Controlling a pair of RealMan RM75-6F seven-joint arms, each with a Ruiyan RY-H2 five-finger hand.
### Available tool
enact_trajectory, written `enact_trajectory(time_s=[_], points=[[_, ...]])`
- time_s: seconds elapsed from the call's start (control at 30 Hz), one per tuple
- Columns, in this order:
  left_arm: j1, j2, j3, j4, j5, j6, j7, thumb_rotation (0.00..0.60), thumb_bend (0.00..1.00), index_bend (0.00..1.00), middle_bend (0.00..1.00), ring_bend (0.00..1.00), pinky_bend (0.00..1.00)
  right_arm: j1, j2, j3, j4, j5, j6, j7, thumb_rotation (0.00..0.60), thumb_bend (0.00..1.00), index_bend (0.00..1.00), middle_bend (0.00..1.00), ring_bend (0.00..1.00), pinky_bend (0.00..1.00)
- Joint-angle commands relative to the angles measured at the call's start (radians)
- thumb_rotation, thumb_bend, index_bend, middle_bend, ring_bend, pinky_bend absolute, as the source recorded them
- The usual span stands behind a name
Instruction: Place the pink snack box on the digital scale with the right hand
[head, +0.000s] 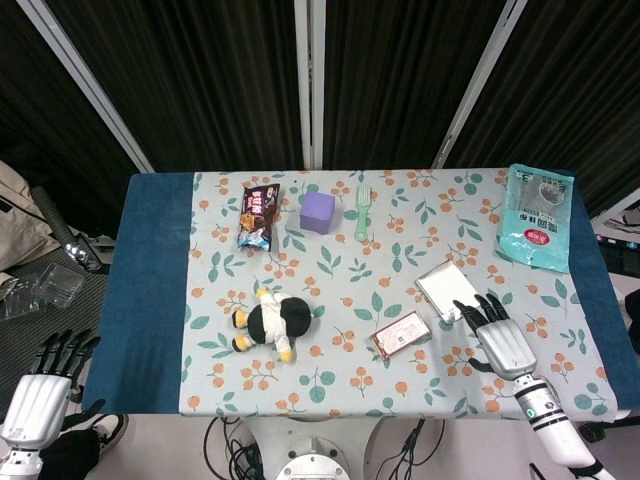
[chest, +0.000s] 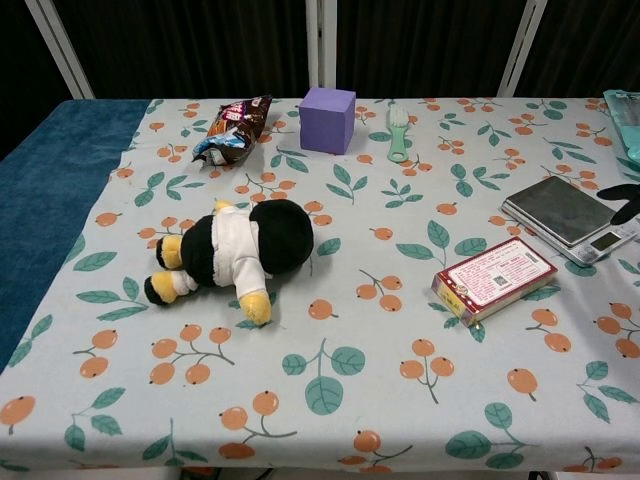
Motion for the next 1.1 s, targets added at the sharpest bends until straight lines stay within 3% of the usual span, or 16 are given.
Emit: enact_trajectory(time_s=[0.03,0.53,0.6,0.73,0.87,1.1], points=[[0.0,0.001,0.0,0.001,-0.002,-0.002,-0.002,0.6,0.11,0.14,0.06,0.0,0.07,0.005,-0.007,-0.006,0.003,0.0,-0.006,-0.008,0.6,0.03,0.0,0.25,0.0,0.0],[-0.002,0.006,0.001,-0.001,-0.003,-0.002,-0.006,0.6,0.11,0.14,0.06,0.0,0.07,0.04,-0.031,-0.011,-0.006,0.037,-0.061,-0.015,0.6,0.06,0.0,0.25,0.0,0.0],[-0.003,0.007,0.0,-0.002,-0.003,-0.002,-0.007,0.6,0.11,0.14,0.06,0.0,0.07,0.045,-0.031,-0.014,-0.009,0.039,-0.068,-0.013,0.6,0.11,0.0,0.25,0.0,0.0],[-0.004,0.008,0.0,-0.003,-0.004,-0.003,-0.008,0.6,0.11,0.14,0.06,0.0,0.07,0.051,-0.03,-0.019,-0.015,0.048,-0.082,-0.012,0.6,0.34,0.0,0.25,0.0,0.0],[-0.004,0.008,0.0,-0.002,-0.005,-0.003,-0.01,0.6,0.11,0.14,0.06,0.0,0.07,0.054,-0.034,-0.022,-0.011,0.052,-0.086,-0.016,0.6,0.44,0.0,0.25,0.0,0.0],[-0.003,0.009,0.0,0.0,-0.006,-0.001,-0.012,0.6,0.11,0.14,0.06,0.0,0.07,0.057,-0.038,-0.026,-0.008,0.063,-0.089,-0.023,0.6,0.52,0.0,0.26,0.0,0.0]])
